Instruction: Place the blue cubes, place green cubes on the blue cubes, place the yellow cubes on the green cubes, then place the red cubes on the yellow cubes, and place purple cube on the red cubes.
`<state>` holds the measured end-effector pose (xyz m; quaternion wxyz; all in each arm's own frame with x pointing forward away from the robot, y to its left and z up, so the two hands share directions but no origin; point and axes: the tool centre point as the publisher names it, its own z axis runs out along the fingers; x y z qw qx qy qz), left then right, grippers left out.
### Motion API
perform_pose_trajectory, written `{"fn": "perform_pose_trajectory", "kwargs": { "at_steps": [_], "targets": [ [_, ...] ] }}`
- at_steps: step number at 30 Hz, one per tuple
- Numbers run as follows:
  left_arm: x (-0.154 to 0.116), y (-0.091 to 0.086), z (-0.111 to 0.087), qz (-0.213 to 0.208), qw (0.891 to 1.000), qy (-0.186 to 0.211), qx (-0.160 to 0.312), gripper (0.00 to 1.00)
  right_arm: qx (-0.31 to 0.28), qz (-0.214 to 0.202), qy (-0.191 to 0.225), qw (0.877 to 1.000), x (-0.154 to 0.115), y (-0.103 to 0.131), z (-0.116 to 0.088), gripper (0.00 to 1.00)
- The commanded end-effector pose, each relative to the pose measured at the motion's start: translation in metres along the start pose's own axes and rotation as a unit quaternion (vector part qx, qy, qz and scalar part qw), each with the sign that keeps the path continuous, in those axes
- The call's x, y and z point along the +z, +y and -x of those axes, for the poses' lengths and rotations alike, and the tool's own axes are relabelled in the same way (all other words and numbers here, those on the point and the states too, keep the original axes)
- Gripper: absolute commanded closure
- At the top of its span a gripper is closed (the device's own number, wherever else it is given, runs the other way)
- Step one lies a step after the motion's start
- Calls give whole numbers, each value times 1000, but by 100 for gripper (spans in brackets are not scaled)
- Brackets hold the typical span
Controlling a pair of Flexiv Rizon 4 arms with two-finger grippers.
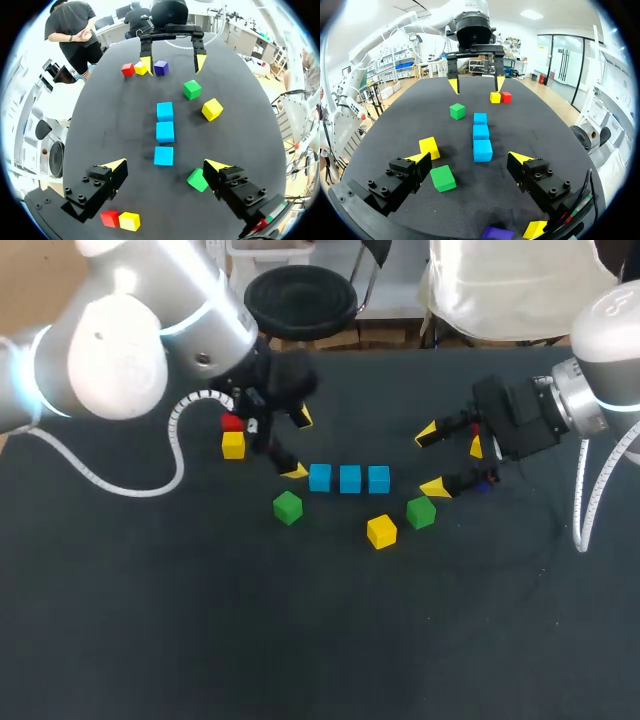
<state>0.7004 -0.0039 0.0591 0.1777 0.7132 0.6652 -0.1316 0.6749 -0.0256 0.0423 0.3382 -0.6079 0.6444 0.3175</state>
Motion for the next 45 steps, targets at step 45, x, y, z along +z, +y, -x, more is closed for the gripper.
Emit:
{"fn": "perform_pose_trajectory", "kwargs": {
  "at_steps": [45],
  "targets": [
    [-23, 1, -25, -21, 999, -44, 1, 0, -1, 0, -1, 1000, 0, 0, 0, 0]
  ]
}}
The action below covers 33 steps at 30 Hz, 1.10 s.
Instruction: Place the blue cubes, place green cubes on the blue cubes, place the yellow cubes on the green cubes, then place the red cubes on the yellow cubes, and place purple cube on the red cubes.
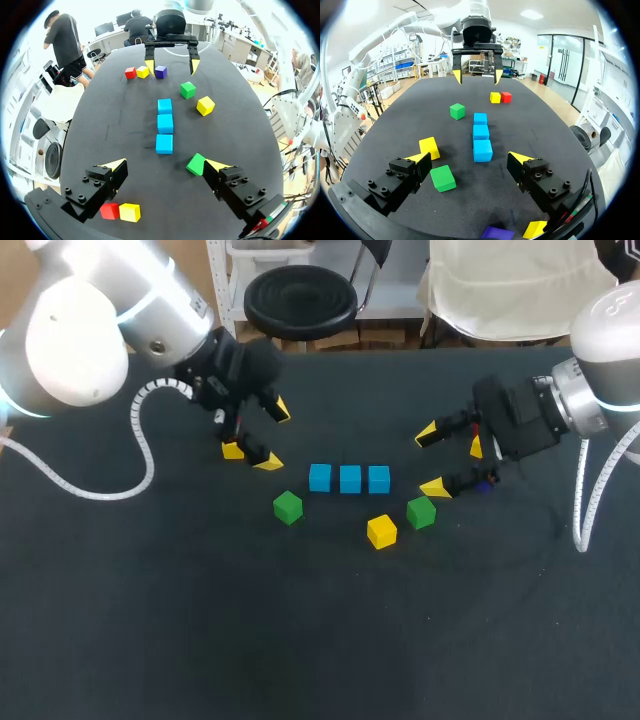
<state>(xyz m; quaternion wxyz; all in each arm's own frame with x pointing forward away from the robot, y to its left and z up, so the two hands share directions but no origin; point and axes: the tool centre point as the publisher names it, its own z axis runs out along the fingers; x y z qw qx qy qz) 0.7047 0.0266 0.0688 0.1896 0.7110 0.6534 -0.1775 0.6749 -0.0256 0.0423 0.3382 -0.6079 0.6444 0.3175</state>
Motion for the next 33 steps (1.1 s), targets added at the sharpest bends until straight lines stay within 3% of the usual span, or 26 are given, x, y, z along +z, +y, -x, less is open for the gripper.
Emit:
{"fn": "perform_pose_trajectory", "kwargs": {
  "at_steps": [1, 5, 14, 21, 27, 33],
  "targets": [
    [-1, -3, -1, 2, 1000, -1, 1, 0, -1, 0, -1, 1000, 0, 0, 0, 0],
    [-1, -3, -1, 2, 1000, -1, 1, 0, -27, 14, 2, 1000, -9, 12, 0, 0],
    [-1, -3, -1, 2, 1000, -1, 1, 0, -109, 107, 37, 988, -25, 44, -4, 0],
    [-1, -3, -1, 2, 1000, -1, 1, 0, -106, 92, 59, 988, -5, 52, -12, 0],
    [-1, -3, -1, 2, 1000, -1, 1, 0, -89, 86, 48, 991, 15, 57, -29, 0],
    [-1, -3, -1, 2, 1000, -1, 1, 0, -96, 84, 41, 991, 16, 57, -34, 0]
  ]
}}
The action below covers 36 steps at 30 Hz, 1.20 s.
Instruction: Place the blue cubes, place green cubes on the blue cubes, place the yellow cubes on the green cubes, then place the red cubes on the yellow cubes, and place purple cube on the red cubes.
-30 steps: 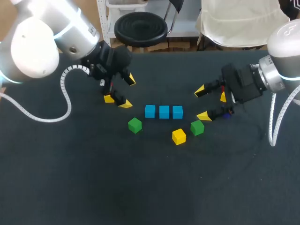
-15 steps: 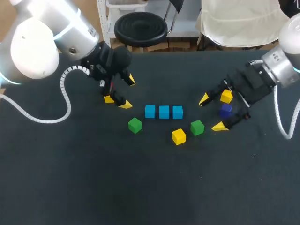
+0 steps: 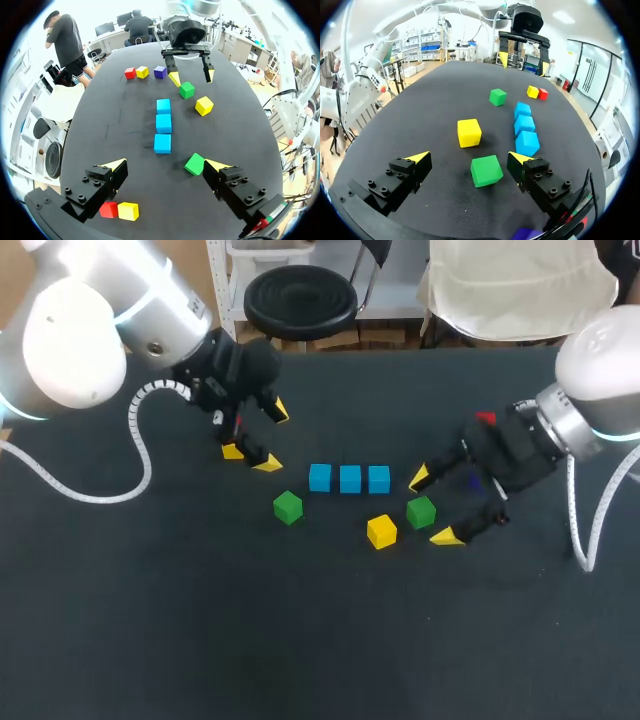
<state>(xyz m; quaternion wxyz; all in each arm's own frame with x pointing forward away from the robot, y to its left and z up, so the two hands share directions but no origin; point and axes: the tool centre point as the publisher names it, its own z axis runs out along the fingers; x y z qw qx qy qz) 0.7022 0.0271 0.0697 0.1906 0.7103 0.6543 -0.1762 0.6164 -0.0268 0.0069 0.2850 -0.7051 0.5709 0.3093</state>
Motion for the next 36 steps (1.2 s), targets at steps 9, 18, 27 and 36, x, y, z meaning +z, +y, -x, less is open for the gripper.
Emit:
{"fn": "perform_pose_trajectory", "kwargs": {
  "at_steps": [9, 18, 27, 36],
  "targets": [
    [0, 0, -1, 0, 1000, -2, 2, 0, -9, 10, 0, 1000, -6, -10, -2, 0],
    [0, 0, -1, 0, 1000, -2, 2, 0, -3, 15, -7, 1000, -3, -14, -8, 0],
    [0, 0, -1, 0, 1000, -2, 2, 0, -8, 33, -7, 999, 1, -17, -7, 29],
    [0, 0, -1, 0, 1000, -2, 2, 0, -4, 38, -7, 999, 3, -16, -9, 48]
  ]
}}
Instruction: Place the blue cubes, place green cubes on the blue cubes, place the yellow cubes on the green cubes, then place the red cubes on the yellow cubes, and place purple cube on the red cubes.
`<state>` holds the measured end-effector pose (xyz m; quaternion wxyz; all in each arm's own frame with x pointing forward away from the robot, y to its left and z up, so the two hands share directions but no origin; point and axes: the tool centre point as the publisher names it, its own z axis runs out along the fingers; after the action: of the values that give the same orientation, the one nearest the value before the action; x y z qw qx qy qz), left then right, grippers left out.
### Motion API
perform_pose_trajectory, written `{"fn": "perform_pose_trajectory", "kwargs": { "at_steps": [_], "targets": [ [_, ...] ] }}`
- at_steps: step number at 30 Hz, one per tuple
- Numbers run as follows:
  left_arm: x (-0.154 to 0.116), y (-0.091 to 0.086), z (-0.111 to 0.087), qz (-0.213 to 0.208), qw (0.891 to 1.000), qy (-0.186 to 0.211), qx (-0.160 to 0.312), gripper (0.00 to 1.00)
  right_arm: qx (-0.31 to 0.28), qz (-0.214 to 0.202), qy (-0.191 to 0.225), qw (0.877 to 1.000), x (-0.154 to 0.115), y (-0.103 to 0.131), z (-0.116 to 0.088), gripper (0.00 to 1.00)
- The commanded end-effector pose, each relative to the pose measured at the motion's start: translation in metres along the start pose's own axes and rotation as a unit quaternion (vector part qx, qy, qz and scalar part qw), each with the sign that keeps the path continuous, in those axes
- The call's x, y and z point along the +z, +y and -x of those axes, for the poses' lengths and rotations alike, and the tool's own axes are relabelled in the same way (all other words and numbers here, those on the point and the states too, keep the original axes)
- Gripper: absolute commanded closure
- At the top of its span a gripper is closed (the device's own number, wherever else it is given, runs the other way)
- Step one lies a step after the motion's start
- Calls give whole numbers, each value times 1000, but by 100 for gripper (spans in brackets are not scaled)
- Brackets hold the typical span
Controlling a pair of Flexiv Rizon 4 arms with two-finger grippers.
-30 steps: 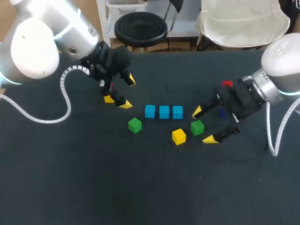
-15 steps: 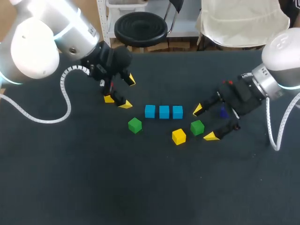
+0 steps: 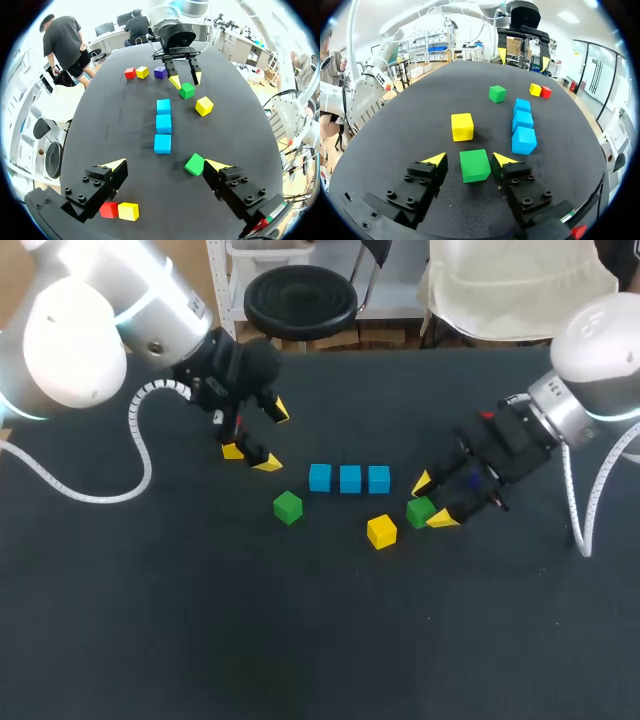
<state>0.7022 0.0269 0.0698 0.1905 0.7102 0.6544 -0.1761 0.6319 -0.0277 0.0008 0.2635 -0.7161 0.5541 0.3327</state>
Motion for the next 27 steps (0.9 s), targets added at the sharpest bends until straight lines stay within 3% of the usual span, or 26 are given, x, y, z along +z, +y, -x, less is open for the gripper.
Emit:
{"fn": "perform_pose_trajectory", "kwargs": {
  "at_steps": [1, 4, 6, 9, 16, 27],
  "targets": [
    [0, 0, -1, 0, 1000, -2, 2, 0, 1, 1, -1, 1000, 1, -1, -1, 50],
    [0, 0, -1, 0, 1000, -2, 2, 0, 1, -1, -1, 1000, 1, 1, -1, 56],
    [0, 0, -1, 0, 1000, -2, 2, 0, 1, -3, -1, 1000, 0, 2, -2, 66],
    [0, 0, -1, 0, 1000, -2, 2, 0, 0, -6, 0, 1000, 0, 3, -2, 100],
    [0, 0, -1, 0, 1000, -2, 2, 0, 7, -42, 5, 999, -5, 4, 8, 100],
    [0, 0, -1, 0, 1000, -2, 2, 0, 62, -127, -5, 990, -24, -14, 56, 100]
  ]
}}
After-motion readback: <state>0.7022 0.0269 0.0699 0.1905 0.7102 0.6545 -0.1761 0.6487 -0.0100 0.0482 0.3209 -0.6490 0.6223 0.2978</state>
